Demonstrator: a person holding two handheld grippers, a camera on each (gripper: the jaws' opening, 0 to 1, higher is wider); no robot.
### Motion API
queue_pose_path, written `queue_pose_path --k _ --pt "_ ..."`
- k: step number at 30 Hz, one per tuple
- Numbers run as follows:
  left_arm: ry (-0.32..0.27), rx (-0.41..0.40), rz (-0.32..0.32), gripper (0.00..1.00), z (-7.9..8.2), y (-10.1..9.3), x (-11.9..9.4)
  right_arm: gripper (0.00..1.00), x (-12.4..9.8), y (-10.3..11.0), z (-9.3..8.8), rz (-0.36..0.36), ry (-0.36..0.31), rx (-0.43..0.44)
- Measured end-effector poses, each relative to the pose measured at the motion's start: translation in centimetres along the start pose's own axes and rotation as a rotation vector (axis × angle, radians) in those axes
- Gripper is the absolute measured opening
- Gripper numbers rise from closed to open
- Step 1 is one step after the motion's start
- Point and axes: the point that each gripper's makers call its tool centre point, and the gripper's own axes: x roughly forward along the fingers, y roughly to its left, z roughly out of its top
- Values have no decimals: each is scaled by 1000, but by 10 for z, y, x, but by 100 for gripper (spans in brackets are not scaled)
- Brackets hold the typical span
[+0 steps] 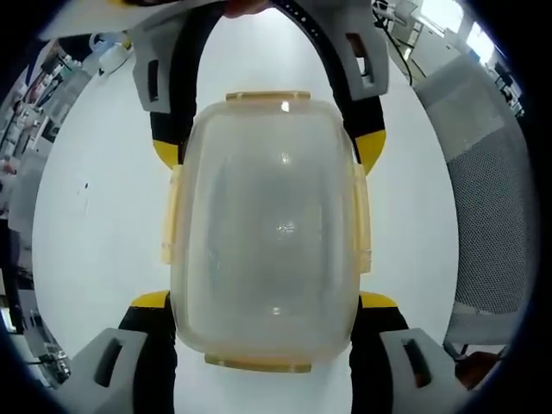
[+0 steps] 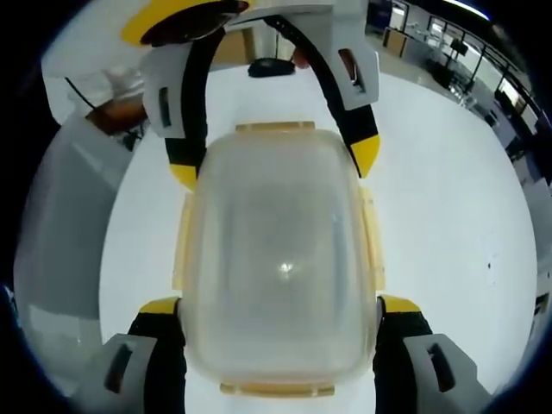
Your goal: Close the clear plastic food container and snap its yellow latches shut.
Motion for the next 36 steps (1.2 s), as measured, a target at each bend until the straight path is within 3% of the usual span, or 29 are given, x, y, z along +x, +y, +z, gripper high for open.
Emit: queue_pose_path --k 36 --pt "6 3 -4 84 -3 28 2 92 1 -28 5 -14 -5 10"
